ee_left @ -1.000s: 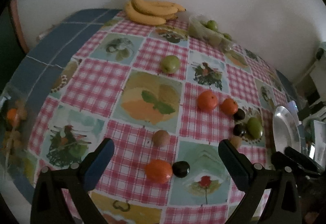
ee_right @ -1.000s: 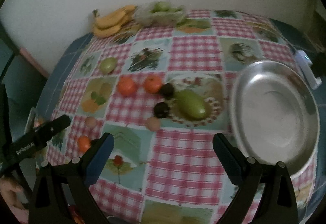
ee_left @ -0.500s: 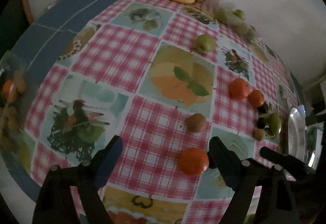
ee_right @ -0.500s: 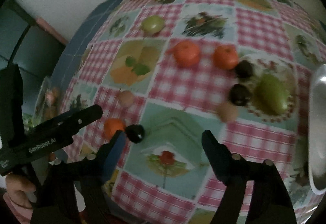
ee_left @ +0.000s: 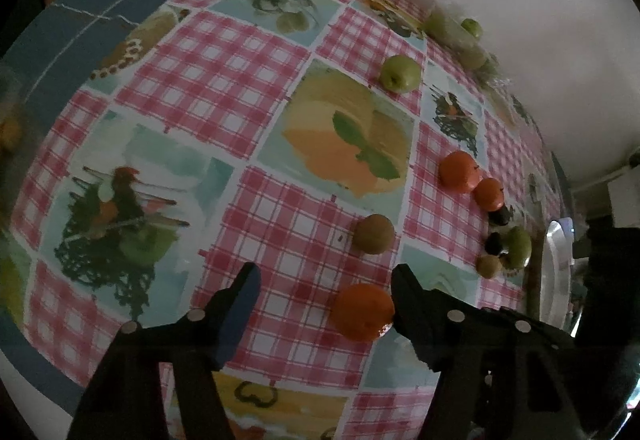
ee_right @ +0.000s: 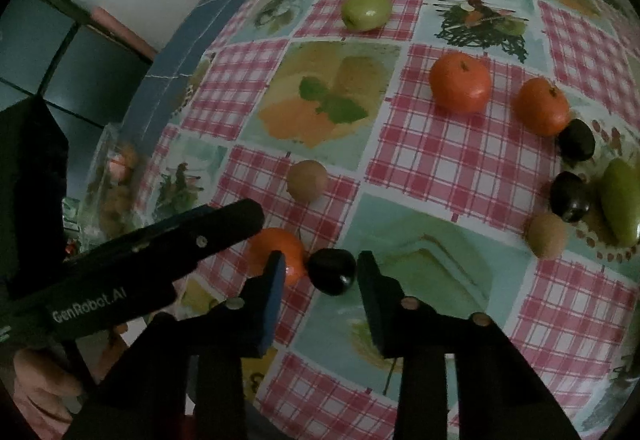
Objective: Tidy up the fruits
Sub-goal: 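Move the left tool toward a tangerine while the right tool approaches a black plum, then close the left gripper on the tangerine while the right gripper closes on the black plum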
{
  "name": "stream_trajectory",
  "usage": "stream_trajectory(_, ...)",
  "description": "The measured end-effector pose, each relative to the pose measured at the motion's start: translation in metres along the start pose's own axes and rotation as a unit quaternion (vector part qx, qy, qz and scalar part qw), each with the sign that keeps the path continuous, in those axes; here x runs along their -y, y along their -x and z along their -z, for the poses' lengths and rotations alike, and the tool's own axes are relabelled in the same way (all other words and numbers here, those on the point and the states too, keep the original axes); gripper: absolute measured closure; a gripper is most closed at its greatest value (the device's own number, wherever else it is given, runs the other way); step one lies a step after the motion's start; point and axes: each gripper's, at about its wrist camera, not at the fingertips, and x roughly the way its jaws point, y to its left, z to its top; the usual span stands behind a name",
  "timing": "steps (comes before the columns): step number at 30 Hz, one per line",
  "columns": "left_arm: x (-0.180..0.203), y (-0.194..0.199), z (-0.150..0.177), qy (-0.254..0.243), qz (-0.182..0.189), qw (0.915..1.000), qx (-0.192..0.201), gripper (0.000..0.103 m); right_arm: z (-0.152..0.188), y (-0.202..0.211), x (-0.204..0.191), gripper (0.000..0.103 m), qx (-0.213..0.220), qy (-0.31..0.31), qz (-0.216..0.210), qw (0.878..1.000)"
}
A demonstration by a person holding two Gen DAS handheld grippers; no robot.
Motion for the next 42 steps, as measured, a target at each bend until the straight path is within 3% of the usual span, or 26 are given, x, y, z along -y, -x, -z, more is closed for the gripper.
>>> stream_trajectory(6, 0.001, -0.001, 0.001, 0.007, 0.008, 0.9999, -0.001, 0.033, 0.002, 0.003, 0.005, 0.077, -0.004, -0.010, 0.000, 1.000)
stream_trajectory(24, 0.004, -0.006, 0.004, 0.012, 0.012, 0.9997, -0.015, 0.035, 0.004, -0.005, 0.006, 0.077, -0.014, -0.019, -0.005, 1.000)
stream_trajectory(36, 0.007, -0.010, 0.008, 0.019, 0.005, 0.9996, -0.022, 0.035, 0.006, 0.009, 0.013, 0.089, 0.001, -0.032, -0.018, 0.999)
stream_trajectory(39, 0.007, -0.011, 0.010, 0.021, 0.000, 0.9995, -0.022, 0.046, 0.007, 0.011, 0.017, 0.089, 0.000, -0.041, -0.017, 0.999)
stream_trajectory(42, 0.009, -0.015, 0.013, 0.020, 0.003, 0.9994, -0.028, 0.048, 0.010, 0.015, 0.022, 0.089, 0.002, -0.047, -0.010, 0.999)
